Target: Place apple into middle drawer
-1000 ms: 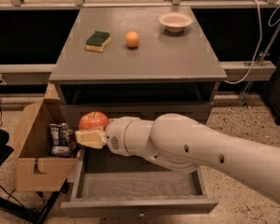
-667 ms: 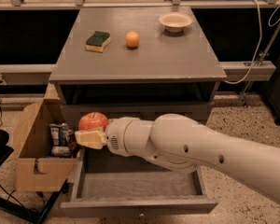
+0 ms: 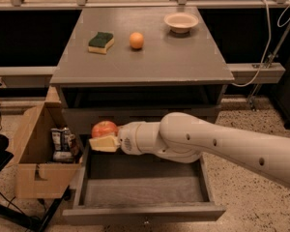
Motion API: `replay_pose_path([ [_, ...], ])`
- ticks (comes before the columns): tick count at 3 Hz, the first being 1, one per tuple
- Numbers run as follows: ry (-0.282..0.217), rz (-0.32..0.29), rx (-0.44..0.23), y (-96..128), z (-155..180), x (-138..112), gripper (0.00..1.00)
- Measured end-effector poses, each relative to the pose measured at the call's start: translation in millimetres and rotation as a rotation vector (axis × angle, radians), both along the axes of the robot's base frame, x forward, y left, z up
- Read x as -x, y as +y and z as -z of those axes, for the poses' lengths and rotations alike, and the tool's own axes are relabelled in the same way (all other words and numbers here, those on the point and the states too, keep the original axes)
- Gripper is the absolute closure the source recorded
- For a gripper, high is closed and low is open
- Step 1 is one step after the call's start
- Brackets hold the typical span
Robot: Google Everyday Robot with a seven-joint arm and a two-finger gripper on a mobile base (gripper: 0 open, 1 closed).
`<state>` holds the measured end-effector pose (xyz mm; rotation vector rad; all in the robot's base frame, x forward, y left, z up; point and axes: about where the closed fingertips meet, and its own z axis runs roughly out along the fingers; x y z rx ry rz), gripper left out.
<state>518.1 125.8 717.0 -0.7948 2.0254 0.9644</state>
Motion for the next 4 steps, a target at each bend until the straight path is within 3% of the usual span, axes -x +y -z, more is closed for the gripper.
replay_pose_path([
  [1,-0.041,-0.112,-0.022,-19,42,-35,1.00],
  [2,-0.041,-0.205,-0.067,-44,94,-61,1.00],
  [3,-0.011,-0.235,-0.126,-63,146,-74,1.00],
  [4,0.015,-0.222,-0.188,-78,191,-66,1.00],
])
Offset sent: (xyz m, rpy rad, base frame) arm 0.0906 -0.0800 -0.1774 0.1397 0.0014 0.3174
